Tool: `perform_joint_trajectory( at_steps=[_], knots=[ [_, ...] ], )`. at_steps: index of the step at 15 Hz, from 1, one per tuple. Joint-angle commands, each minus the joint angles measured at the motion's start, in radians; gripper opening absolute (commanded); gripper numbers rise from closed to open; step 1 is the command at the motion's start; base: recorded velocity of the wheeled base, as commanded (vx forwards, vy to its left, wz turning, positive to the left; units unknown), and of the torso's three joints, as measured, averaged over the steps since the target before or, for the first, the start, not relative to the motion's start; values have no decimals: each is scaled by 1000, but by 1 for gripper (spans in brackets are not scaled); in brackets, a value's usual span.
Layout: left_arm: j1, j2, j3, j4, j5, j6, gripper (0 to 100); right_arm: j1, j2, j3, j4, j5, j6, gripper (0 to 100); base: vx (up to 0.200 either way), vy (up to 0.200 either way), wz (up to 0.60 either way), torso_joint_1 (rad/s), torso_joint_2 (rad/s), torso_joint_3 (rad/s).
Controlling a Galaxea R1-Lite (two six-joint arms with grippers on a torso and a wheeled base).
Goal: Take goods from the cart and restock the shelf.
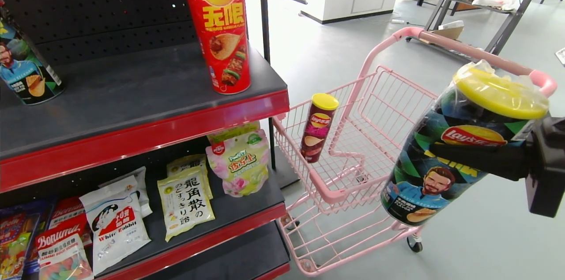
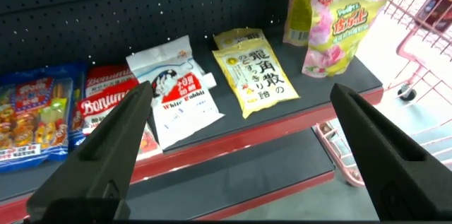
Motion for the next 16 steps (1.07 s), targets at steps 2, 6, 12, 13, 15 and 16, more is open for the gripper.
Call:
perform_joint_trajectory(
  at_steps=[2,6,12,13,15,16],
  knots=[
    [0,0,0,0,0,1,100,0,1,-1,-1,3,-1,0,0,0,0,149,-503,-364],
    [0,0,0,0,0,-1,100,2,7,-23,-1,6,-1,0,0,0,0,168,-536,-371],
    [0,0,0,0,0,-1,100,2,10,-27,-1,11,-1,0,0,0,0,204,-580,-369],
    [0,0,0,0,0,-1,100,0,10,-27,-1,4,-1,0,0,0,0,193,-481,-295],
    [0,2,0,0,0,-1,100,0,6,-27,-1,6,-1,0,-100,0,0,168,-420,-254],
    [0,2,0,0,-1,-1,100,0,4,-27,-1,6,-1,0,-200,0,0,144,-344,-207]
  ],
)
